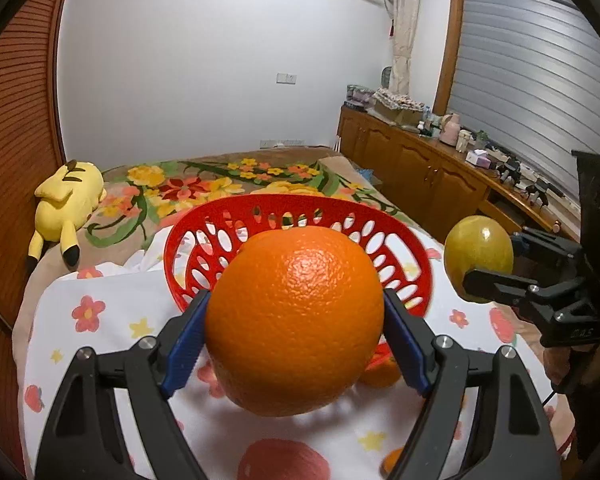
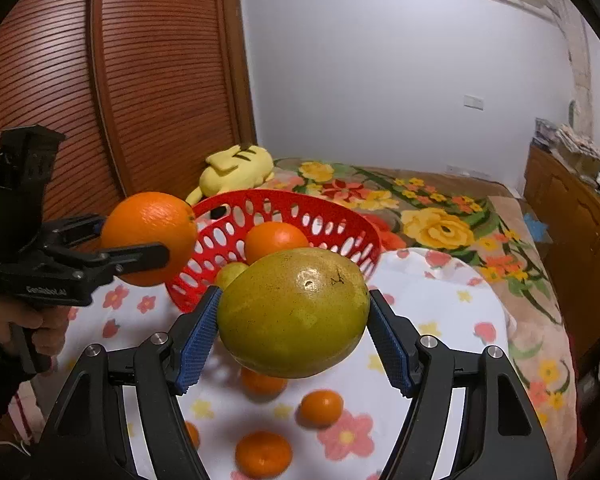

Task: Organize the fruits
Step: 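Lift and carry the mango with the right tool while the left tool carries the orange to the basket, then open the left tool to drop the orange into the basket while the right tool releases the mango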

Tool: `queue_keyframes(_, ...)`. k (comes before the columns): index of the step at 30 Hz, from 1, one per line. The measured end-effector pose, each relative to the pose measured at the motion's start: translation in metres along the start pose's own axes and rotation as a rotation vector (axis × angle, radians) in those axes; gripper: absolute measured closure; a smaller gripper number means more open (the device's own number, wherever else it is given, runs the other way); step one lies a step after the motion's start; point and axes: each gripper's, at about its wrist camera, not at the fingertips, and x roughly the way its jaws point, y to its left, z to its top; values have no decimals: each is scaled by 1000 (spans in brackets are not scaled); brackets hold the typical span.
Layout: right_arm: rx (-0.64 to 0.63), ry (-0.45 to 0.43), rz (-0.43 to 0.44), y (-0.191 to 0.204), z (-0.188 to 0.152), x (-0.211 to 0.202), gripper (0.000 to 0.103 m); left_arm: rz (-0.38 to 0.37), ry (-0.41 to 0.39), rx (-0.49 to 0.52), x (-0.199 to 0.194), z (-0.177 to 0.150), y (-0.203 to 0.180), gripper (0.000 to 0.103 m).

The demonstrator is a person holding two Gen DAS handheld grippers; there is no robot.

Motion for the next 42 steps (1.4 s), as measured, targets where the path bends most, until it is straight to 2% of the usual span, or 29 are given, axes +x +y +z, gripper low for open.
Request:
queue_keyframes(9, -40, 52, 32, -2, 13, 40, 29, 13, 28, -2, 33, 7, 11, 22)
queue_keyframes(22, -76, 96, 45, -3, 15, 66, 29, 36, 86, 29, 61, 7, 14, 21)
queue_keyframes(35, -65, 95, 44, -8, 16, 68, 29, 41, 94, 33, 64, 7, 11, 21)
queue_keyframes(42, -47, 77, 54, -14, 19, 62, 29, 23, 87, 3, 63, 6, 15, 20)
